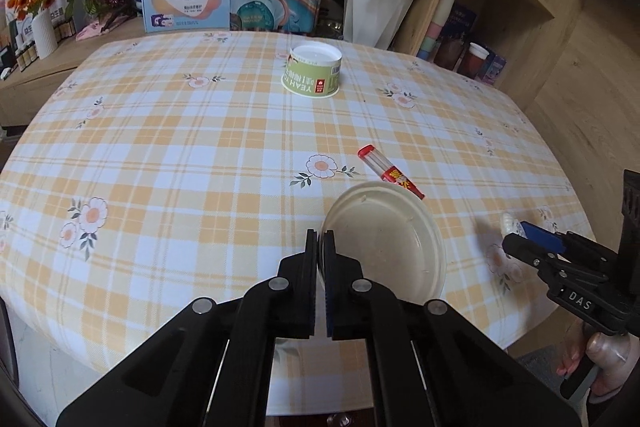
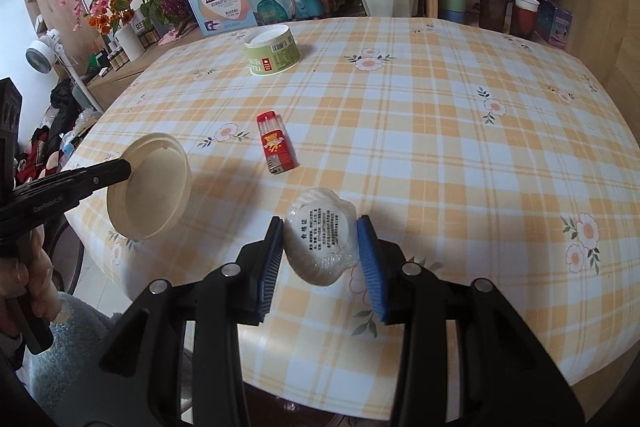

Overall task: Collect trash
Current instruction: 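Carry the tissue over the bin and open the right gripper while the left carries the plate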

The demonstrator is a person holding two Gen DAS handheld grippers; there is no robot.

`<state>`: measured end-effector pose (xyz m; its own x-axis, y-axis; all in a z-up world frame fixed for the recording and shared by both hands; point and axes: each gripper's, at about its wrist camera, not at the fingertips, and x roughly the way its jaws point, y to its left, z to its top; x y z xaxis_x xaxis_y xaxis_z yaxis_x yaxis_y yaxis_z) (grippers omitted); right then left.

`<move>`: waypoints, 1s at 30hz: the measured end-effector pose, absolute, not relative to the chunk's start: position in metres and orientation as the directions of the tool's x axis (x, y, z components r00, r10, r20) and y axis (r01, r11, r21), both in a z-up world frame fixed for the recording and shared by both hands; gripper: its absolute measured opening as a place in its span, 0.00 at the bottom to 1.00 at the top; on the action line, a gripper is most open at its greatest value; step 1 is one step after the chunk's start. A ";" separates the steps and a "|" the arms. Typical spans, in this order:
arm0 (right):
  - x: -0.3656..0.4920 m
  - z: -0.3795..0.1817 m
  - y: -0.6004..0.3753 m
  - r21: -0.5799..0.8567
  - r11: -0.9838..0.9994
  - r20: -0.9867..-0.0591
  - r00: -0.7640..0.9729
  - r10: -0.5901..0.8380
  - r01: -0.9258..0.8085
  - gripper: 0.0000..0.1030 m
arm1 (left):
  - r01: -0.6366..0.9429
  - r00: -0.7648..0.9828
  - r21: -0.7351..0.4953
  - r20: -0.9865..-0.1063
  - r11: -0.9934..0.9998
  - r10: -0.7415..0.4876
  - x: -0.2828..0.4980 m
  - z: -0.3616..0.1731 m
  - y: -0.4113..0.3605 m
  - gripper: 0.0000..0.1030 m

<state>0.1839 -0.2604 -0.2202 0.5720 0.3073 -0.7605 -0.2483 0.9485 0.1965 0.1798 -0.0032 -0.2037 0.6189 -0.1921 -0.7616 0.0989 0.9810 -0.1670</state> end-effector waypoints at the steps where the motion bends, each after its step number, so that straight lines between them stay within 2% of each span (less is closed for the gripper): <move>1: 0.180 -0.219 -0.260 0.198 0.948 -0.758 0.574 0.309 -0.249 0.39 | 0.100 0.626 -0.165 -0.756 0.981 -0.191 0.174 -0.200 -0.002 0.03; 14: 0.116 -0.198 -0.252 0.218 0.930 -0.732 0.581 0.355 -0.295 0.39 | 0.094 0.678 -0.199 -0.705 0.976 -0.209 0.097 -0.173 0.010 0.03; 30: 0.069 -0.212 -0.225 0.181 0.917 -0.777 0.520 0.354 -0.355 0.39 | 0.064 0.695 -0.230 -0.688 0.971 -0.209 0.051 -0.169 0.031 0.03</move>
<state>0.0689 -0.2254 -0.2125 0.5204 0.3544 -0.7769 -0.3548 0.9173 0.1808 0.0507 0.0311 -0.1690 0.6946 -0.2087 -0.6884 0.0640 0.9711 -0.2298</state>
